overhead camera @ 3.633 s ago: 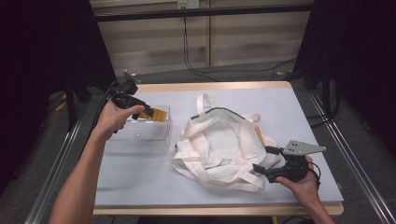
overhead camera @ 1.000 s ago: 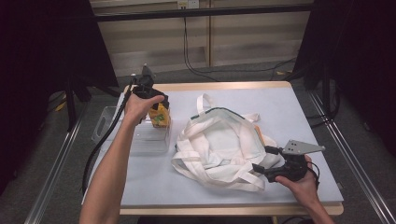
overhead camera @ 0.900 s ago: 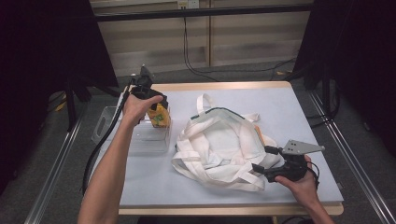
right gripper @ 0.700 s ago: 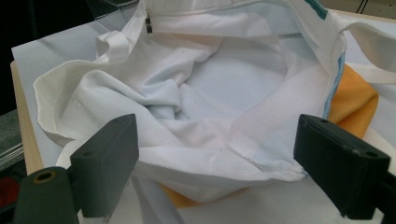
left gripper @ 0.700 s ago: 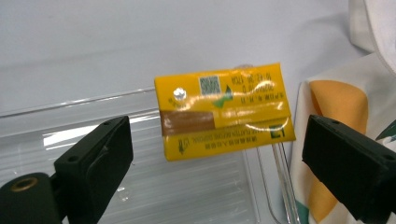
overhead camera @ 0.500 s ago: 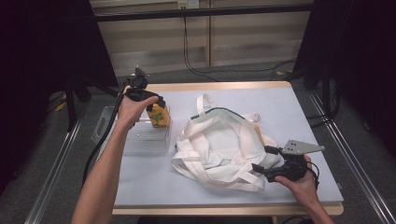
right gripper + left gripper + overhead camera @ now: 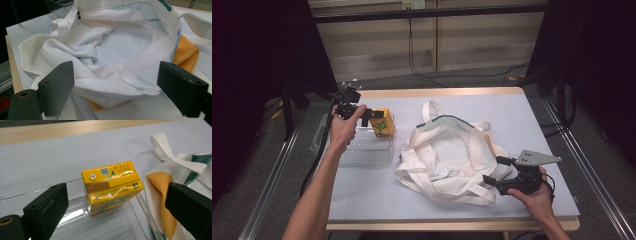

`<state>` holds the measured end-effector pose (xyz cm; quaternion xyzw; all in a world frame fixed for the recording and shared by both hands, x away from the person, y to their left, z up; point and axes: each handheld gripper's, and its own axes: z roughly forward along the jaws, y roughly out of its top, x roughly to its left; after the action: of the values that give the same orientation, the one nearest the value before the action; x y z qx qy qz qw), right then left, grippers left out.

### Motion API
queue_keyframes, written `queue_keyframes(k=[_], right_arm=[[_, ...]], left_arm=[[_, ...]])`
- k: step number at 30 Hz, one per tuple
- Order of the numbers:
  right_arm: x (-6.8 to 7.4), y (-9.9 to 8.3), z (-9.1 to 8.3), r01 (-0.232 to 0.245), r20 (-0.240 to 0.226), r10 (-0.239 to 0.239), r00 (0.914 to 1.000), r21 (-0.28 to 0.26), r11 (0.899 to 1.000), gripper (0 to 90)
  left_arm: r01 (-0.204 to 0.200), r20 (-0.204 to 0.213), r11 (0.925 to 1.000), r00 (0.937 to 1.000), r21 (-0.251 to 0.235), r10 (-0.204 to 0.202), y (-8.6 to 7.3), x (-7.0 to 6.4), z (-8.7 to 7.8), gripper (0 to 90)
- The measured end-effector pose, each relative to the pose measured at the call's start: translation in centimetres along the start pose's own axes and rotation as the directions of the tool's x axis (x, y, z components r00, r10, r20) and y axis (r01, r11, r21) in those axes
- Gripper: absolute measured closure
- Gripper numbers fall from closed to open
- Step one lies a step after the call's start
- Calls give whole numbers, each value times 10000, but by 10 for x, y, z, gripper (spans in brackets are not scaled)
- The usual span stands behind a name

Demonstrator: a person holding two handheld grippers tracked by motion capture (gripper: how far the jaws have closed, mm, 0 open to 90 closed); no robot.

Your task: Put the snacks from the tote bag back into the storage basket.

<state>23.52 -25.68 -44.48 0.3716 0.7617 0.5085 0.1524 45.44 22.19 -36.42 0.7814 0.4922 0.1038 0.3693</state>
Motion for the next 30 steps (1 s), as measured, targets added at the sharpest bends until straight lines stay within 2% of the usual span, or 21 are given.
queue_keyframes(k=[2,3,5,6,7,8,10,13,15,19,20,22,24,25,26,28,30], right_arm=[[0,0,-1,-12,34,12,10000,1,10000,143],[0,0,-1,-24,41,25,10000,-40,10000,143],[0,0,-1,-36,91,37,10000,-56,10000,144],[0,0,-1,-36,102,36,9999,-56,10000,144],[0,0,-1,-43,119,44,9999,-61,10000,145],[0,0,-2,-41,122,41,9999,-63,10000,145],[0,-1,-2,-14,141,15,9999,-71,10000,145],[-1,-1,-3,-32,182,33,9998,-50,10000,148],[0,-2,-4,-96,225,98,9997,-86,9999,148],[-2,-2,-4,-138,267,141,9995,-113,9998,148],[-2,-2,-4,-136,281,139,9995,-109,9998,148],[-1,-2,-4,-95,332,98,9994,-90,9999,148],[0,-2,-4,-103,328,106,9994,-105,9999,148],[0,-1,-4,-103,332,106,9994,-117,9999,148],[0,-1,-4,-95,335,99,9994,-147,9998,148],[0,-2,-4,-108,333,113,9994,-140,9998,148],[0,-2,-4,-43,342,48,9994,-131,9999,148]], left_arm=[[-163,29,9994,9999,-315,164,-5,-1,-5,46],[-373,110,9987,9992,-361,377,-7,-1,-9,45],[-467,319,9964,9983,-710,490,-12,-4,-15,44],[-648,253,9954,9974,-704,668,-14,-6,-18,43],[-1020,200,9933,9945,-546,1032,-16,-9,-21,46],[-1578,152,9861,9872,-525,1588,-19,-11,-22,55],[-1944,68,9780,9807,-756,1955,-26,-17,-27,54],[-2082,314,9674,9762,-1438,2148,-36,-21,-36,50],[-2399,293,9585,9685,-1540,2471,-42,-22,-41,47],[-2316,288,9563,9703,-1785,2404,-53,-24,-53,47],[-2219,326,9575,9723,-1841,2316,-56,-25,-56,47],[-2296,487,9540,9688,-1929,2430,-63,-25,-62,37],[-2263,481,9526,9695,-2033,2405,-72,-26,-66,36],[-2208,509,9561,9708,-1928,2345,-76,-26,-67,36],[-2187,604,9563,9703,-1941,2342,-81,-26,-69,37],[-2408,616,9502,9644,-1980,2572,-89,-27,-71,36],[-2464,576,9497,9634,-1934,2617,-97,-30,-74,36]])
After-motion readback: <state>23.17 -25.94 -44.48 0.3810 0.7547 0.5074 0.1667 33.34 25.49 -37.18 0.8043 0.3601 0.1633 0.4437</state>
